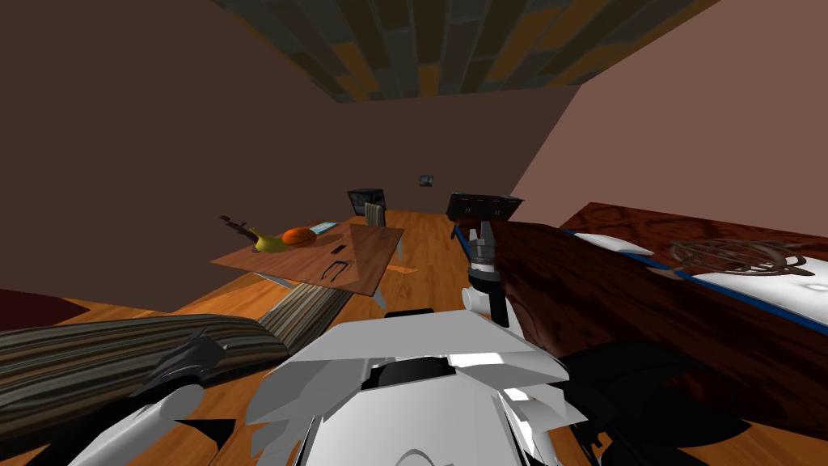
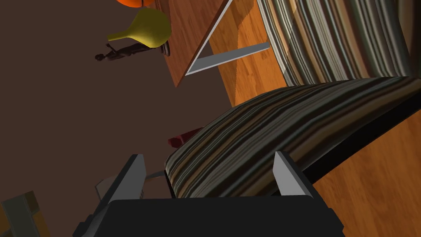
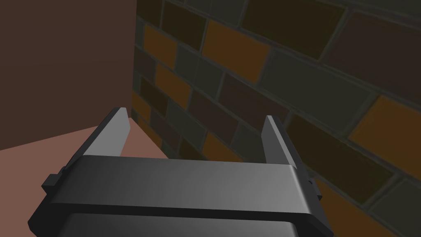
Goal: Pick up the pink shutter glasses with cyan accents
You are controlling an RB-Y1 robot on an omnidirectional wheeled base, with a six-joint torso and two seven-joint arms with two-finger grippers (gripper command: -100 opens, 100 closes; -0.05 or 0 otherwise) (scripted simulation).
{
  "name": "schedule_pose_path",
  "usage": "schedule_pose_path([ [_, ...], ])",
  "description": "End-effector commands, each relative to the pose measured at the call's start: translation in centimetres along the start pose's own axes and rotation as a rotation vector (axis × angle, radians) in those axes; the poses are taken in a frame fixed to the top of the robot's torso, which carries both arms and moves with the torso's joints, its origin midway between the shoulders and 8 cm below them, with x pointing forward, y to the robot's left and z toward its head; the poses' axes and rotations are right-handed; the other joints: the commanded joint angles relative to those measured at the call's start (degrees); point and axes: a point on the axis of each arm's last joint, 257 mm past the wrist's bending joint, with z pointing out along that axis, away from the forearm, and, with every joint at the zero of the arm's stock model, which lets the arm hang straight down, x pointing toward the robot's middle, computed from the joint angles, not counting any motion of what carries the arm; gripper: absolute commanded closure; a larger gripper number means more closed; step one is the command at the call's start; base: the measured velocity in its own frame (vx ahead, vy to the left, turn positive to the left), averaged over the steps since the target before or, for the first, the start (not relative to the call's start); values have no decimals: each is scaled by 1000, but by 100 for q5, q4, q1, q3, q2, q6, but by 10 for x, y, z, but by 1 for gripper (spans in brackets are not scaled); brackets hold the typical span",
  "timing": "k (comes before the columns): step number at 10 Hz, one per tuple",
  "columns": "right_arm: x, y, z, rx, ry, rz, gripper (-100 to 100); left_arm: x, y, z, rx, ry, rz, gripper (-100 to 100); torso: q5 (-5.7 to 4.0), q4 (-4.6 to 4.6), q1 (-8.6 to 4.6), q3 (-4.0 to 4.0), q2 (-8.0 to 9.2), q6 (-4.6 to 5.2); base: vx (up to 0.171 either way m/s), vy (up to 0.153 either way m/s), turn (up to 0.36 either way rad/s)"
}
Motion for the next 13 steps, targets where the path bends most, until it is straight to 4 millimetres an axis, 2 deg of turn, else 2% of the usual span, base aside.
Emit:
schedule_pose_path([
  [1,0,0,0,0,0,0,0,-19,17,2,-62,-29,-33,-100,0,0,0,0,0,0,190,-137,-37],
  [2,0,0,0,0,0,0,0,-26,31,1,-94,-42,-37,-100,-4,-6,-17,-17,-32,1,185,-116,-8],
  [4,0,0,0,0,0,0,0,-35,39,3,-131,-53,-60,-100,-1,-4,8,-8,-10,-2,91,-36,-10],
  [6,0,0,0,0,0,0,0,-51,63,2,-197,-81,-90,-100,3,-4,19,-9,-14,-1,142,-61,-25],
  [9,0,0,0,0,0,0,0,-65,83,1,-255,-103,-120,-100,1,-7,8,-17,-30,1,145,-56,-14],
  [10,0,0,0,0,0,0,0,-65,84,0,-257,-105,-120,-100,1,-7,14,-16,-25,0,63,-11,2],
  [13,0,0,0,0,0,0,0,-81,111,-2,-349,-132,-177,-100,2,-9,10,-23,-39,1,177,-48,-27],
])
